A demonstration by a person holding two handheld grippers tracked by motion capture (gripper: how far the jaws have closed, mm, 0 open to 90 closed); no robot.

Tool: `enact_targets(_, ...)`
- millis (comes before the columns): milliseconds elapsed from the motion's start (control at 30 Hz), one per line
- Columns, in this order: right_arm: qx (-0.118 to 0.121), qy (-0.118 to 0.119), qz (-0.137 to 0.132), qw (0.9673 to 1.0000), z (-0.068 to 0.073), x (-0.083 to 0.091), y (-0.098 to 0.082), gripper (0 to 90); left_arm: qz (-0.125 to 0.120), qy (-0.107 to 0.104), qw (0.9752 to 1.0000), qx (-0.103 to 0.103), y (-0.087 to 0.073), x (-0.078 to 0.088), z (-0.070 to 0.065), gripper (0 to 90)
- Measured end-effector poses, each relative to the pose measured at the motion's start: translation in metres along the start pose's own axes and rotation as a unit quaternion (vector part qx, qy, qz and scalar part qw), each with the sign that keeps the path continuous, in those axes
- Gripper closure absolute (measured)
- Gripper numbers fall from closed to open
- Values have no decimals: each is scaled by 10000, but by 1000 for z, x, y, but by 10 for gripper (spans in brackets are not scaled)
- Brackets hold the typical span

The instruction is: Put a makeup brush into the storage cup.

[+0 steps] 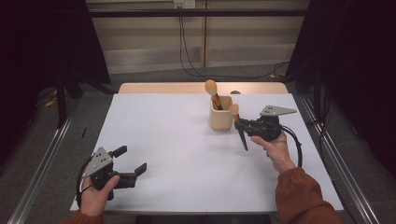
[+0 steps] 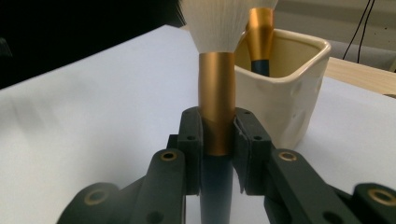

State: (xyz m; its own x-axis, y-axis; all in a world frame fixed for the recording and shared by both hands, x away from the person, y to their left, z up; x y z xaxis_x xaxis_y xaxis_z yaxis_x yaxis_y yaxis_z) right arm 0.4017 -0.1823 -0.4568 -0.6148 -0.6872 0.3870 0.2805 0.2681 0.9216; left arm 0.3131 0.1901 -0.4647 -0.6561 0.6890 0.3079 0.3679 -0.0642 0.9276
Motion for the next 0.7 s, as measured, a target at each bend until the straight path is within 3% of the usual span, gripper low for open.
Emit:
enact_targets(367,27,-39,-423,9991,4,4,15,748,-14,-3,10000,11,0,0,0,29)
enact_targets(700,144,-91,-536,9984,8,5,32,748,-4,0,10000,4,0,-1,0,29)
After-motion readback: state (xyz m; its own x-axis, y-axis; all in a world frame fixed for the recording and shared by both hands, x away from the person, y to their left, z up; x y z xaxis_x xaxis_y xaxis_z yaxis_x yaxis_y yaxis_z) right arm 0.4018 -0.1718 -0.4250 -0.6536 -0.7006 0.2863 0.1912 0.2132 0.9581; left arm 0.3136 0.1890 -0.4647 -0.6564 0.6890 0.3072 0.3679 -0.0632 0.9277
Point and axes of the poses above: each handheld gripper's, and its own axes: x roughly backward along the jaws, y roughly out of its top, z roughly to its left, the point moved 9 cm from there along -x, roughly forward along the jaws, and after that the axes turned 9 degrees about x, right-handed, at the moved point
